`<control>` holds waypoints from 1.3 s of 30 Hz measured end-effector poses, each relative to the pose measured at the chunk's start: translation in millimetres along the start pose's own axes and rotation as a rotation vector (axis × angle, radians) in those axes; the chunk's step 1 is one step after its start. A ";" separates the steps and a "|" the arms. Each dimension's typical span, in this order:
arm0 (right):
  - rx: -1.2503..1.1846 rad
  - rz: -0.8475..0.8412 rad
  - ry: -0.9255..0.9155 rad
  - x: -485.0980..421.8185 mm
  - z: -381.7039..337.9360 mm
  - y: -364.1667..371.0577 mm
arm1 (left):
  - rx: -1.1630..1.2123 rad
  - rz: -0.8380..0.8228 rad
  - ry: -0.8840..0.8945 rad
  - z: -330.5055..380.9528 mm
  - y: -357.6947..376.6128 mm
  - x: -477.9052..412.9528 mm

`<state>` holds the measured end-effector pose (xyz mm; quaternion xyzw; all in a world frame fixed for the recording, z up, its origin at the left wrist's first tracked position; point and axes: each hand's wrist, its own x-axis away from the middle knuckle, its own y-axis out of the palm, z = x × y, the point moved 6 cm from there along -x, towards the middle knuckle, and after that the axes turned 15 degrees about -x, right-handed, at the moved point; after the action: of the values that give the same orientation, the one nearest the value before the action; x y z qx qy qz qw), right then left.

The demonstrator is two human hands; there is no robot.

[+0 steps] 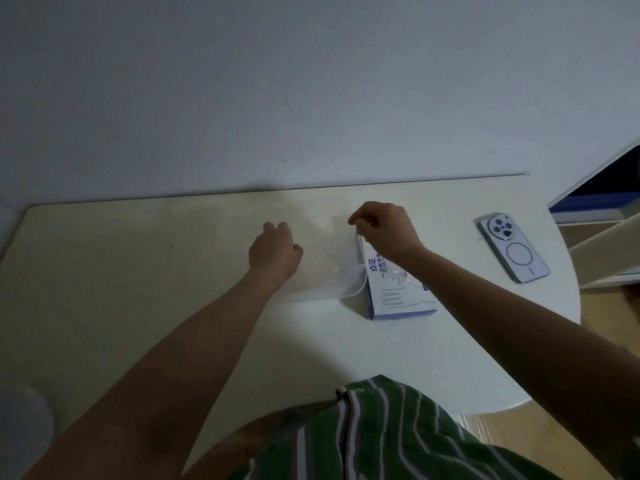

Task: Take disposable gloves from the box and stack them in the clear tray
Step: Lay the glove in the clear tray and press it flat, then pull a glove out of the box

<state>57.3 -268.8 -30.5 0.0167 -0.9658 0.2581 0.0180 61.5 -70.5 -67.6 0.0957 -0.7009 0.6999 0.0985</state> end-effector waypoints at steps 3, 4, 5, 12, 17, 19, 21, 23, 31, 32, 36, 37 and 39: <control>0.164 0.036 0.171 11.3 53.8 -30.8 | 0.173 0.243 0.100 50.0 -35.6 11.7; 0.207 -0.010 0.217 18.8 71.5 -32.7 | 0.222 0.292 0.153 69.4 -43.5 18.1; 0.238 -0.071 0.249 27.1 86.5 -30.4 | 0.260 0.319 0.213 88.4 -48.3 25.0; 0.423 -0.114 0.203 53.0 119.0 -31.0 | 0.231 0.057 0.503 182.4 -19.7 47.8; 0.396 -0.109 0.276 63.2 126.3 -48.2 | 0.070 -0.144 0.454 193.7 26.6 39.6; 0.374 -0.086 0.283 67.2 125.4 -49.3 | 0.023 -0.208 0.454 195.0 42.7 42.2; 0.365 -0.050 0.268 71.2 123.7 -48.8 | 0.007 -0.226 0.471 196.5 52.3 45.2; 0.367 -0.025 0.273 73.1 122.5 -47.6 | 0.013 -0.217 0.449 194.2 56.3 42.7; -0.012 0.131 0.494 71.9 126.4 -45.8 | 0.067 -0.167 0.447 185.6 54.6 31.3; -0.106 0.138 0.502 73.3 126.4 -45.2 | 0.069 -0.161 0.456 186.1 54.7 31.2; -0.458 0.266 0.535 78.9 127.4 -47.6 | 0.079 -0.184 0.476 185.8 52.8 30.9; -0.507 0.317 0.529 79.0 126.8 -48.6 | 0.095 -0.184 0.482 185.3 52.0 30.9; -0.542 0.383 0.518 78.8 126.6 -49.7 | 0.111 -0.184 0.486 185.2 52.5 31.9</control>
<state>-22.7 -376.9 -112.0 -0.2342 -0.9479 -0.0112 0.2156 15.7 -255.4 -109.5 -0.0068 -0.6055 0.7278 0.3218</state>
